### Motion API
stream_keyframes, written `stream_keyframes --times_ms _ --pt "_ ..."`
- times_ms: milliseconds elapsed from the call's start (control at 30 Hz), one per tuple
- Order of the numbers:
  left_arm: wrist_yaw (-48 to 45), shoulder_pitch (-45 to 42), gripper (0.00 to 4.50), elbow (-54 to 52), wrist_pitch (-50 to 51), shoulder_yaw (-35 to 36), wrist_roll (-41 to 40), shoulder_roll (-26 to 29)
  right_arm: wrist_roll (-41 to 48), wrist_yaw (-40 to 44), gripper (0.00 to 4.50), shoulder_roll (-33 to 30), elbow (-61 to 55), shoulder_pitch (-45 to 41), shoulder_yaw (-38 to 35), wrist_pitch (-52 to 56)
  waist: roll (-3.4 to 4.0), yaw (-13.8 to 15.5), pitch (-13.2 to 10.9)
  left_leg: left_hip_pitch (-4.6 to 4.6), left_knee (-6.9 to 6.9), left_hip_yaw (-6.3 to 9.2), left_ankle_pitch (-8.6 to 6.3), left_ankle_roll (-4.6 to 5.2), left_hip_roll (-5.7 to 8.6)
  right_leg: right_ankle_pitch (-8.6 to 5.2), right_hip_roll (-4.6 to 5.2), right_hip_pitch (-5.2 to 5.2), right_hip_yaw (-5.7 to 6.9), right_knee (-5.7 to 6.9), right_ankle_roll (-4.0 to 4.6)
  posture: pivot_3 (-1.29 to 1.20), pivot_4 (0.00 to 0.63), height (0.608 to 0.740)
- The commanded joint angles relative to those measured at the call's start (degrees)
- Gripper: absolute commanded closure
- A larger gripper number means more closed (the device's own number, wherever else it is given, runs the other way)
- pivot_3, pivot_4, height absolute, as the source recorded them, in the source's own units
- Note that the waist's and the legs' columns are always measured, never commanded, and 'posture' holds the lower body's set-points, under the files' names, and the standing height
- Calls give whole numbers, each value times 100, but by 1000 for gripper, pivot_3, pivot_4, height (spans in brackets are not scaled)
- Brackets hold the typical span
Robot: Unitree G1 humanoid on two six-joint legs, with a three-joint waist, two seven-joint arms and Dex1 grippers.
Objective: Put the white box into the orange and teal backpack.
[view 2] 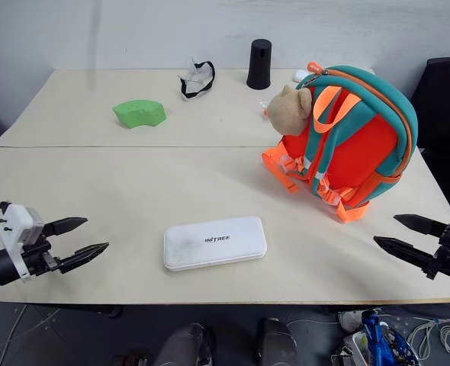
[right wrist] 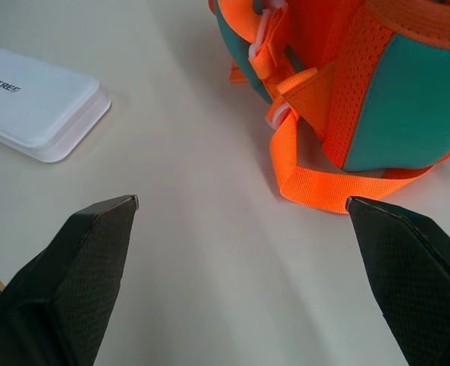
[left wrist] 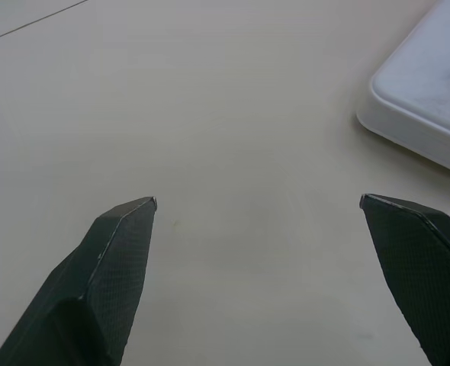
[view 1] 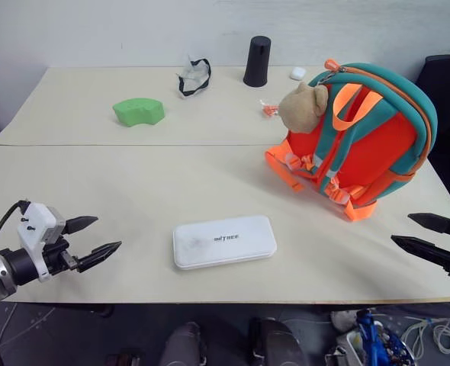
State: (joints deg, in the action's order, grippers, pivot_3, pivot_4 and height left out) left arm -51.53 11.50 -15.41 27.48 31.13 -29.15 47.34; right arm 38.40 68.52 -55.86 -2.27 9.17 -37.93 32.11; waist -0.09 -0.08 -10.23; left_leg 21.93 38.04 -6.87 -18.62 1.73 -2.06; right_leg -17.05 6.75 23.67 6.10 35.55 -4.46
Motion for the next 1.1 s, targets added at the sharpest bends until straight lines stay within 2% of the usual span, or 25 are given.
stream_keyframes --times_ms 33,733,833,967,1100 --pt "-20 -5 0 -78 -82 132 -5 82 67 0 26 -157 -170 -42 -231 50 0 0 0 0 0 0 0 0 0 0 0 0 0 0 0 0 150 740" --pt "95 -100 0 -163 190 212 -194 27 49 -219 26 -107 -312 -237 -28 162 0 -2 0 0 0 -1 1 -1 0 0 -1 0 1 2 0 0 150 740" --pt "-84 36 604 -401 254 104 -314 59 231 -202 624 -96 -543 -438 156 353 0 -16 0 0 0 0 1 -1 0 0 -1 0 0 2 0 0 150 740" --pt "-389 116 1916 -335 -91 -458 37 151 214 -229 2008 29 -958 -803 876 360 2 -22 1 -3 0 -1 3 -5 -1 0 -2 0 -1 5 0 0 150 740" --pt "-585 -265 3212 -125 -450 -1413 527 234 85 -317 3412 360 -1242 -1407 1915 274 1 -12 0 -3 0 0 6 -9 0 0 -2 1 1 8 2 0 150 740"
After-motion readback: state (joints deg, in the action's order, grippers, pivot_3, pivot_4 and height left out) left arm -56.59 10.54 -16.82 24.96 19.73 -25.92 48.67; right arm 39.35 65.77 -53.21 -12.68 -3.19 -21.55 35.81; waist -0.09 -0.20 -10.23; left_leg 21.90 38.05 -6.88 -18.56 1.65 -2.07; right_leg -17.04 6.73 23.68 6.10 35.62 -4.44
